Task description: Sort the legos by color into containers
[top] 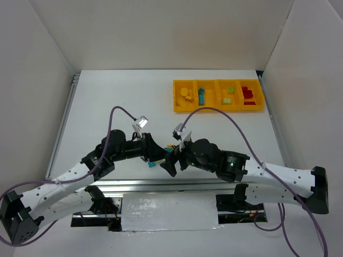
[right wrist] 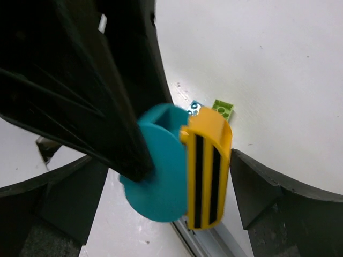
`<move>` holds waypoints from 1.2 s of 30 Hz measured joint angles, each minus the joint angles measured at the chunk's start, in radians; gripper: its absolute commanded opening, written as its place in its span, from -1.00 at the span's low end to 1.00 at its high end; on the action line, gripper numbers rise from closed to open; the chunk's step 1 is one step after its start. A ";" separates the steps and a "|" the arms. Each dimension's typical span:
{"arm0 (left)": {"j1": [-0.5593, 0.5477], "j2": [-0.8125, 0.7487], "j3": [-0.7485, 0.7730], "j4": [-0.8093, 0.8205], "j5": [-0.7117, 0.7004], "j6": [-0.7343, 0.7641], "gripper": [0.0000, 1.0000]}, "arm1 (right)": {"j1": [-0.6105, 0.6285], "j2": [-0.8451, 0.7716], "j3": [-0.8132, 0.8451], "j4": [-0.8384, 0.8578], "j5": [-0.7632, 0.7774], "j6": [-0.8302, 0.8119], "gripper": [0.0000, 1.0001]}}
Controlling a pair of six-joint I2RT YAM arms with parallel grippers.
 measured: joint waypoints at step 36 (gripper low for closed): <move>-0.006 -0.223 0.046 -0.020 0.402 0.396 -1.00 | -0.312 -0.199 -0.070 0.318 -0.910 0.229 0.74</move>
